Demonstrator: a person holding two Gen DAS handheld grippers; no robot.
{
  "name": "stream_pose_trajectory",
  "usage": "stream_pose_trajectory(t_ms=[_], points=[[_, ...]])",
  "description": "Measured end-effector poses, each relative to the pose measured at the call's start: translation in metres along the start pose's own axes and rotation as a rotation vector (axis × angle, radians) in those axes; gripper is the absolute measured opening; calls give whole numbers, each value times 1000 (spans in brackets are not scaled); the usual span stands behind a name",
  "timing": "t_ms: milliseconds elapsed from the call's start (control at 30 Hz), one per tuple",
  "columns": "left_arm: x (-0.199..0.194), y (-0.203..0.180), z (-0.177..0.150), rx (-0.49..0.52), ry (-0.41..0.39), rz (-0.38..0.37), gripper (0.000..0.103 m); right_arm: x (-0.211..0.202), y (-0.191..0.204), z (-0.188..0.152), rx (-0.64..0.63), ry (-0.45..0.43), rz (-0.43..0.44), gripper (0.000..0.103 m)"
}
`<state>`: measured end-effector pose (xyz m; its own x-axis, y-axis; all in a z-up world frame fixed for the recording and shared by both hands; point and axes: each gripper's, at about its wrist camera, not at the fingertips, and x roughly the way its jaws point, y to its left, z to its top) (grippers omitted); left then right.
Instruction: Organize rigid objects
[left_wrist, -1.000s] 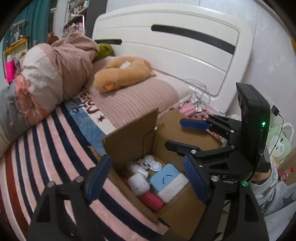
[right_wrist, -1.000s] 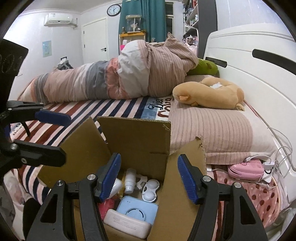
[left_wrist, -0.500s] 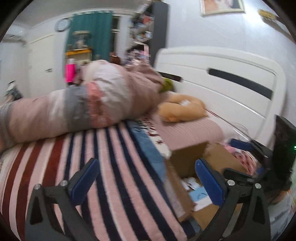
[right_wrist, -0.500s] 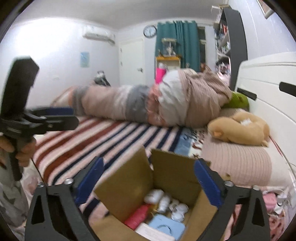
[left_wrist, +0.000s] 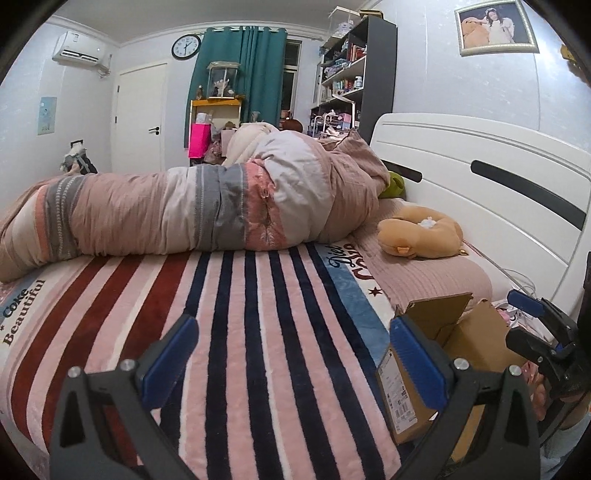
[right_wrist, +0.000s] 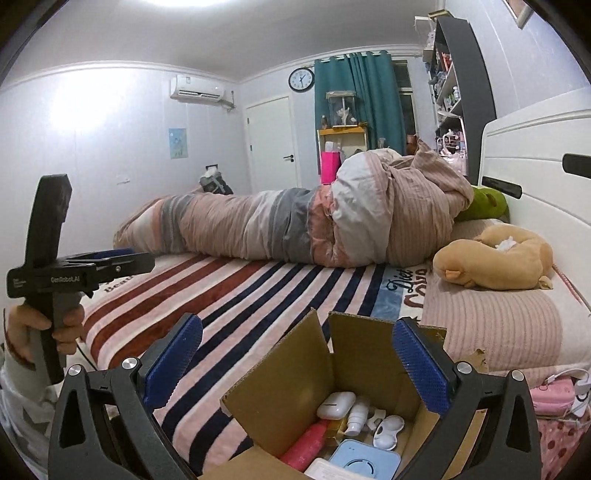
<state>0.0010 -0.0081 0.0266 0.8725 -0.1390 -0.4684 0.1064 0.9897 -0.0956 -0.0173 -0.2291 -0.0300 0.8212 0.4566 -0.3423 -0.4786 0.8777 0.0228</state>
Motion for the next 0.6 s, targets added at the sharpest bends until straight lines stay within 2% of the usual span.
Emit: stream_pose_trajectory(t_ms=[600], points=[[2, -2, -1, 18, 2, 15, 102, 2, 3, -2, -6, 5, 2, 103]])
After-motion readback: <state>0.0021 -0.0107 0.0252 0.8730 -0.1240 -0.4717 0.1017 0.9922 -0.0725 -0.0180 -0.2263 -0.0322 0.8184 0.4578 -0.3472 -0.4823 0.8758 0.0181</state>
